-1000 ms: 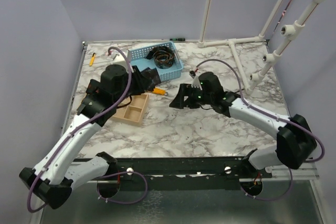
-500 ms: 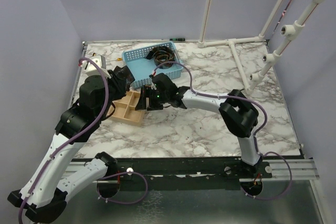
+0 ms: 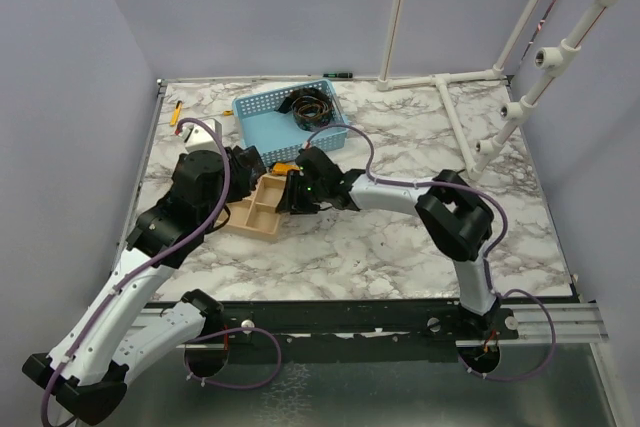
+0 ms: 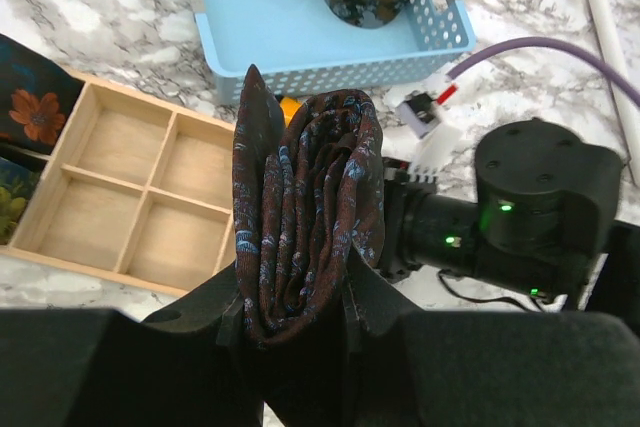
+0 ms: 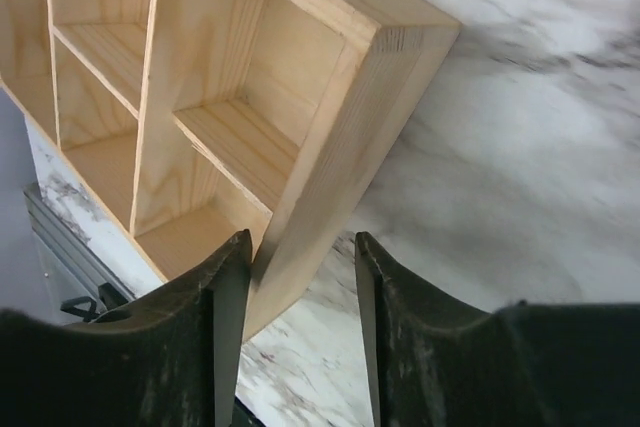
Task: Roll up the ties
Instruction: Move the storage box to the center of the board.
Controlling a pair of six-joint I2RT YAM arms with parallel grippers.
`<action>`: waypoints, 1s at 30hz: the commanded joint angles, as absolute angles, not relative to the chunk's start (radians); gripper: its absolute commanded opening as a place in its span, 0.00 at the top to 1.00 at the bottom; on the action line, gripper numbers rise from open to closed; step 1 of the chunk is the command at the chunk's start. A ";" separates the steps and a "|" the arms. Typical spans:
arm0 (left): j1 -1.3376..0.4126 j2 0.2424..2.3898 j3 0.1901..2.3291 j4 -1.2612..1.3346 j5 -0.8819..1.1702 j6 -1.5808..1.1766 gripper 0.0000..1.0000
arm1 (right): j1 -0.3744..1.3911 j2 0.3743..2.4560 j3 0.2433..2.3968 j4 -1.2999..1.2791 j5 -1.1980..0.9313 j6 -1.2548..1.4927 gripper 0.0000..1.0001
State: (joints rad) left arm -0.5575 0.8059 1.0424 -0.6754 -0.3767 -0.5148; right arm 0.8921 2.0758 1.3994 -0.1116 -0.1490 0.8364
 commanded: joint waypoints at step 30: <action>-0.557 0.881 0.842 -0.417 0.094 -0.548 1.00 | 0.637 1.189 0.453 -0.297 0.104 0.849 0.56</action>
